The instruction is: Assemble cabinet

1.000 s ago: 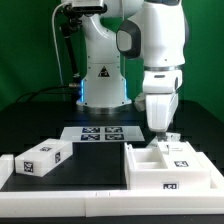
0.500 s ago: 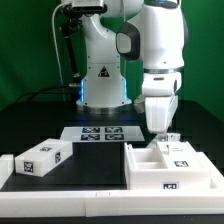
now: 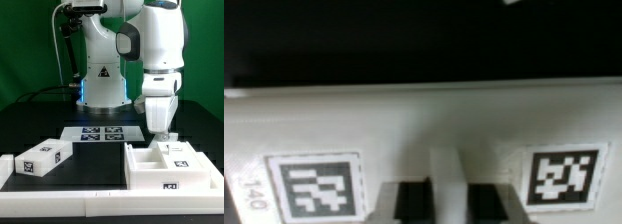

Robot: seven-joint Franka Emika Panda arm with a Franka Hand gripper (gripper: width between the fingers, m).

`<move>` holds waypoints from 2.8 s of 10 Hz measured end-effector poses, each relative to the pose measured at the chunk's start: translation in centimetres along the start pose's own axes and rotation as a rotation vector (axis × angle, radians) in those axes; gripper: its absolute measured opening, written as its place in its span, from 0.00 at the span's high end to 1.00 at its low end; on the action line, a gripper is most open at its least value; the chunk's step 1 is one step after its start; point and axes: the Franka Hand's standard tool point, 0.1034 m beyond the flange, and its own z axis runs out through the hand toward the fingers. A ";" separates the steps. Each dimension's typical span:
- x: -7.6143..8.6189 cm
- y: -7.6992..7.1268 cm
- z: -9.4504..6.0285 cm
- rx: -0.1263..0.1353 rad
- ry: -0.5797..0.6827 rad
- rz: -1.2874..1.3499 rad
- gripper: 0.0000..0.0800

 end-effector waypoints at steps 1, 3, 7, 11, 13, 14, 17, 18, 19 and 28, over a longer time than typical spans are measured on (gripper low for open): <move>0.0 0.0 0.0 0.000 0.000 0.000 0.92; 0.0 0.2 -0.3 -0.005 -0.001 -0.026 0.92; -0.7 1.3 -3.3 -0.012 -0.058 -0.072 0.92; -3.5 4.3 -4.6 -0.012 -0.077 -0.118 0.91; -4.1 5.3 -4.9 -0.010 -0.082 -0.110 0.91; -4.1 5.3 -4.8 -0.009 -0.083 -0.110 0.91; -4.1 6.3 -5.3 -0.010 -0.086 -0.117 0.91; -3.8 7.1 -5.5 -0.019 -0.077 -0.104 0.91; -3.6 7.5 -5.6 -0.023 -0.074 -0.103 0.91; -3.4 9.3 -5.9 -0.038 -0.063 -0.251 0.91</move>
Offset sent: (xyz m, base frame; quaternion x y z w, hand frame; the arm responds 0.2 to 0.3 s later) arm 0.0017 0.0032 0.0161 0.0162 -0.0118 -0.0529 0.9984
